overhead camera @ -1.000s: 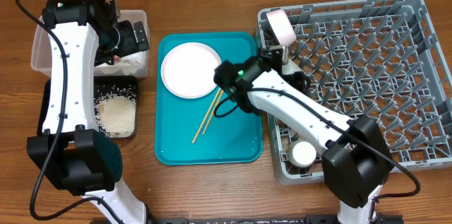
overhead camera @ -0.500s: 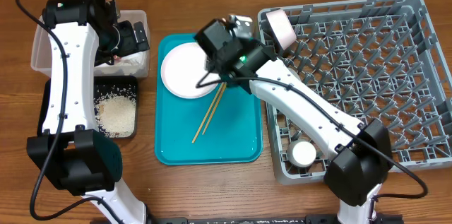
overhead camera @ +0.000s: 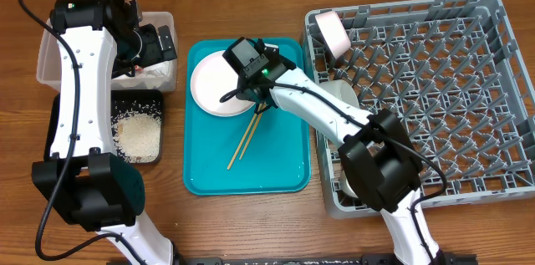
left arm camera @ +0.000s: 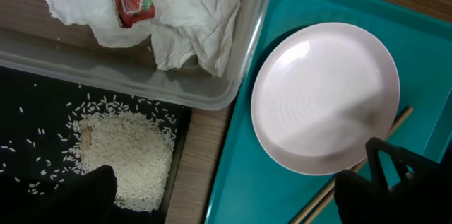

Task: Sort waste into correct bins and load items into the dishwasher
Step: 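Lift the large plate right and stand it upright in the rack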

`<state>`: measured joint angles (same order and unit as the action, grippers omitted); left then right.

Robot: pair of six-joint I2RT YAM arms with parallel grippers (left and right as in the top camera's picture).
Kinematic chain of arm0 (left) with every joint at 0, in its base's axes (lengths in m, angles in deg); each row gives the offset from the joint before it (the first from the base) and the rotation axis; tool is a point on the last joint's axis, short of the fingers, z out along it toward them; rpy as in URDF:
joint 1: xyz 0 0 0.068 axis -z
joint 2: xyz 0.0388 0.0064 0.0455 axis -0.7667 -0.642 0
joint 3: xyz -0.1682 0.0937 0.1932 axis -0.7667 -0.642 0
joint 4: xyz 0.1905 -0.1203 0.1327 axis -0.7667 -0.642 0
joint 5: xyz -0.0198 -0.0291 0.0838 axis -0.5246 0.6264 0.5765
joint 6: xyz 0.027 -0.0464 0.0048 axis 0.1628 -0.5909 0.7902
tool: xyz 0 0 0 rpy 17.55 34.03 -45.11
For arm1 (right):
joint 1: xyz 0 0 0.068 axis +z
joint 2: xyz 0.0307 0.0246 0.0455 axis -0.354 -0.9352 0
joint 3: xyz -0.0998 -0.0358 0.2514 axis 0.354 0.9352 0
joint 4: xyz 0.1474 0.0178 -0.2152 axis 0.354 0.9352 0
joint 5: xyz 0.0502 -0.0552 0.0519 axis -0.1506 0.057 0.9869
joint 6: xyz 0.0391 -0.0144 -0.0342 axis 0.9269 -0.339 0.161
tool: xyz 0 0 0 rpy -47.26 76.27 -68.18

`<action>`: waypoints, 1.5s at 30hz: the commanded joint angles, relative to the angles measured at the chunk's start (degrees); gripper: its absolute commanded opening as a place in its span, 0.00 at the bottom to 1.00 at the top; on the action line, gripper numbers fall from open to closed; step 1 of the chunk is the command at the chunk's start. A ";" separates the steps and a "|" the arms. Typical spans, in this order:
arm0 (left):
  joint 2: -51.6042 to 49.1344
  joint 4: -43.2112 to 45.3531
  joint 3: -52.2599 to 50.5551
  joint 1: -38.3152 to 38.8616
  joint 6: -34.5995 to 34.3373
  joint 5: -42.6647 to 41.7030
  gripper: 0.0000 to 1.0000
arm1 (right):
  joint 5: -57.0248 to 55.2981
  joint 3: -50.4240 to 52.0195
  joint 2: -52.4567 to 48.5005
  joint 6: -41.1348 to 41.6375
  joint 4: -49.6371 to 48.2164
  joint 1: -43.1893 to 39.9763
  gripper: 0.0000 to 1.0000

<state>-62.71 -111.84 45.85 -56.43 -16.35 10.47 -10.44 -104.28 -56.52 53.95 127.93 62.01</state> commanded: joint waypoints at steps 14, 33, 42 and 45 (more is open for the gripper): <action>-0.07 0.11 1.20 0.02 -0.33 -0.17 1.00 | 5.44 -0.02 -4.07 2.84 -1.01 -0.20 0.07; -0.07 0.11 1.20 0.02 -0.33 -0.17 1.00 | -38.14 -3.65 27.71 -5.14 19.63 -2.84 0.04; -0.07 0.11 1.20 0.02 -0.33 -0.20 1.00 | -42.45 -3.58 30.73 -5.11 30.03 -9.62 0.04; -0.07 0.11 1.20 0.02 -0.33 -0.20 1.00 | -45.31 -3.56 30.73 -5.11 31.43 -11.54 0.04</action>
<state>-62.71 -111.84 45.87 -56.43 -16.35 10.47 -50.68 -107.39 -26.16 48.83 159.03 51.93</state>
